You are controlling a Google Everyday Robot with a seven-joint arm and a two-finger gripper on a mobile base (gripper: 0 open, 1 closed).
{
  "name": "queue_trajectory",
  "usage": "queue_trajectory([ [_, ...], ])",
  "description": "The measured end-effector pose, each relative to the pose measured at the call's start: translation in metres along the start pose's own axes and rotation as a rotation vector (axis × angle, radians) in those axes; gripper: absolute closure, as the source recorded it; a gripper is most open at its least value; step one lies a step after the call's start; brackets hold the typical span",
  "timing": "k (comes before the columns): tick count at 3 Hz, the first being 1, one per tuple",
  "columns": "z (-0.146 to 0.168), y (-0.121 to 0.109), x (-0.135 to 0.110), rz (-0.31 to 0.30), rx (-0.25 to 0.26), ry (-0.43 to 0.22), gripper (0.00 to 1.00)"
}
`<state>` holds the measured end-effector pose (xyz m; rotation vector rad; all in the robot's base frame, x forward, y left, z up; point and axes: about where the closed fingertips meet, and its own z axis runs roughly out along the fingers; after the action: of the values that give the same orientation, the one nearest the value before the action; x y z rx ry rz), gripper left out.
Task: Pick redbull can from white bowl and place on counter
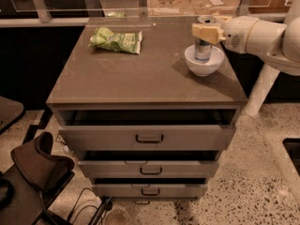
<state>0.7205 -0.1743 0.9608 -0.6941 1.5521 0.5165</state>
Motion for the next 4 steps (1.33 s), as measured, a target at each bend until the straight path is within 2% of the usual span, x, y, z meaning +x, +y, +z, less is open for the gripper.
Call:
queue_trajectory([
  [2, -0.012, 0.02, -0.052, -0.029, 0.001, 0.028, 1.0],
  [3, -0.006, 0.045, -0.068, -0.024, -0.007, 0.025, 1.0],
  [4, 0.005, 0.075, -0.072, -0.021, -0.027, 0.02, 1.0],
])
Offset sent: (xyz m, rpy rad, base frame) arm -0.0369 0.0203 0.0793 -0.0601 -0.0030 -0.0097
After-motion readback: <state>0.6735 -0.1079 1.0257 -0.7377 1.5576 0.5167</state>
